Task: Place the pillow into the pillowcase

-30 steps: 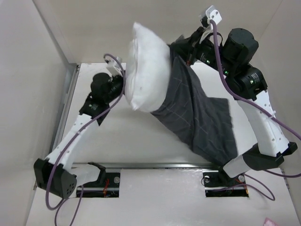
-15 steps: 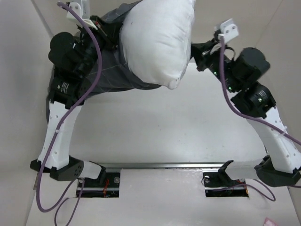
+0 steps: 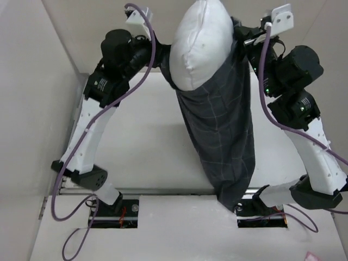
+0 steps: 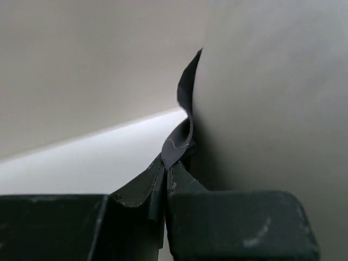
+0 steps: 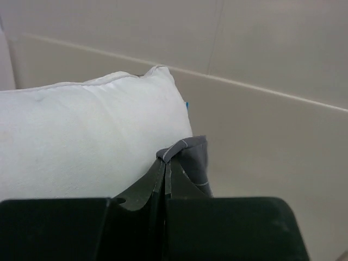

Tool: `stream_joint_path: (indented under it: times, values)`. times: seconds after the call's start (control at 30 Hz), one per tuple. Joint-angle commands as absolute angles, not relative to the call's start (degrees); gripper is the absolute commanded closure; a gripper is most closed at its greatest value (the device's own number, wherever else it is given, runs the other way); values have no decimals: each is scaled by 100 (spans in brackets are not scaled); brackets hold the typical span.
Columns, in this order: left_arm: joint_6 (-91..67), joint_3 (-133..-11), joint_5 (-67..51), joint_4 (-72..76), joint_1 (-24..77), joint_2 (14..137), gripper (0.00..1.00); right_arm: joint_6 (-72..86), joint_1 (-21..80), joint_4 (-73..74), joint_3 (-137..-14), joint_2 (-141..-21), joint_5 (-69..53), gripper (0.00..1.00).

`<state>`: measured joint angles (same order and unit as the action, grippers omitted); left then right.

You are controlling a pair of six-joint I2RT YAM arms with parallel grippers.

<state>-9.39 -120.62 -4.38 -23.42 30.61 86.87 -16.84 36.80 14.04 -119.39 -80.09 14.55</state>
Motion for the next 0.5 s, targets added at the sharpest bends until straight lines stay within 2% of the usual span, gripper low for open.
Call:
stream_joint_path:
  times: [0.0,0.03,0.07,0.1,0.13,0.17,0.2,0.23,0.27,0.3,0.33,0.37,0.4,0.43,0.47]
  values:
    - [-825,-13838,563,-1840,2612,8934,100,-1828,3630,289,-11380,-7556,1589,100]
    - [-878,-14661,6,-2942,2506,9869,100,-1828,3578,1056,-11791,-7907,1747,100]
    - [-879,-15391,-531,-3362,2505,10201,100,-1828,3508,1568,-12943,-8302,2106,100]
    - [-879,-15886,-1110,-3610,2505,10335,100,-1776,3507,2087,-13494,-8923,2362,100]
    - [-879,-15847,-2065,-3604,2801,10023,100,-1601,3507,2831,-13848,-9017,2364,100]
    - [-748,-15281,-2222,-3273,3091,9611,100,-1504,3507,2839,-13852,-8904,1947,100]
    - [-469,-14310,-2224,-2643,3424,9041,100,-1451,3507,2578,-12894,-8616,1655,100]
    - [-318,-11933,-2067,-1775,3724,8365,100,-1450,3507,2071,-12093,-7752,1357,100]
    - [-316,-11048,-934,-87,4092,7271,100,-1398,3507,1056,-11337,-7326,1049,100]
    - [-247,-10648,-192,269,4096,7042,100,-1319,3568,855,-10442,-7008,489,100]
    - [-246,-11009,311,220,4026,7040,100,-1197,3568,853,-10276,-6700,196,100]
    - [-316,-11509,647,-433,3460,7562,100,-1047,3568,1044,-10205,-6697,-24,100]
    - [-517,-12158,537,-927,3150,7976,100,-1046,3568,968,-10204,-6697,-166,100]
    - [-745,-13504,118,-1871,2738,8885,100,-1046,3568,706,-10404,-7063,68,100]
    - [-860,-14135,114,-1881,2733,9295,100,-1046,3568,703,-10841,-7458,575,100]
